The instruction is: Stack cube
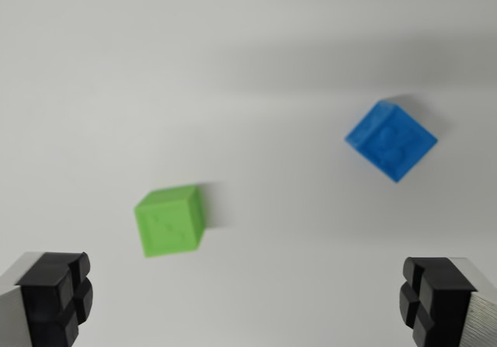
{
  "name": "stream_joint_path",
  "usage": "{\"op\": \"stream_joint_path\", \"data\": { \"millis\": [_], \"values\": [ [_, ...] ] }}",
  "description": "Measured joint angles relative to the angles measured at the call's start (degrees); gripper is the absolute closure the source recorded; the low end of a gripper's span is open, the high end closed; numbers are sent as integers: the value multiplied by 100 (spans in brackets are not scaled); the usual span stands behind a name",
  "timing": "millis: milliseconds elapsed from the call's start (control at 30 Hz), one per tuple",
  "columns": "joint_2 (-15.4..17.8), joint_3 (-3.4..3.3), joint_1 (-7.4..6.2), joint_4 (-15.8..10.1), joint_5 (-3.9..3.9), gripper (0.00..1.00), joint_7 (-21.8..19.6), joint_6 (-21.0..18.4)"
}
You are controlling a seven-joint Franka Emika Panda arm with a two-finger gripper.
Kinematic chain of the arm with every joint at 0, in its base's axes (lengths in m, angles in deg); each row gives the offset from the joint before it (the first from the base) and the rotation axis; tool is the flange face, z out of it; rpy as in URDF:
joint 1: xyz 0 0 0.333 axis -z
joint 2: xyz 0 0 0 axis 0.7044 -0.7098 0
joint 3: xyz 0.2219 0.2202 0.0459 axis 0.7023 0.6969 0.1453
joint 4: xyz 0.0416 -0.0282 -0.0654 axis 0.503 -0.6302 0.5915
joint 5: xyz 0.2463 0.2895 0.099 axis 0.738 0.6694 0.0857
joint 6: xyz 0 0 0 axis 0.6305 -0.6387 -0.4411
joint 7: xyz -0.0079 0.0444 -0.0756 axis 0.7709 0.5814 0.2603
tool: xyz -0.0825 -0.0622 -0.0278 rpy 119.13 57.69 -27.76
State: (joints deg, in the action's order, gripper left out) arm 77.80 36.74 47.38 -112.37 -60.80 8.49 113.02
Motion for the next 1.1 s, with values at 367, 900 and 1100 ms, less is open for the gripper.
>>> {"op": "stream_joint_path", "data": {
  "millis": [367,900,1100],
  "values": [
    [22,37,-107,-408,-20,0,-17,322],
    [-10,113,-299,-1054,-63,0,-71,913],
    [-70,149,-379,-1291,-91,0,-110,1162]
  ]
}}
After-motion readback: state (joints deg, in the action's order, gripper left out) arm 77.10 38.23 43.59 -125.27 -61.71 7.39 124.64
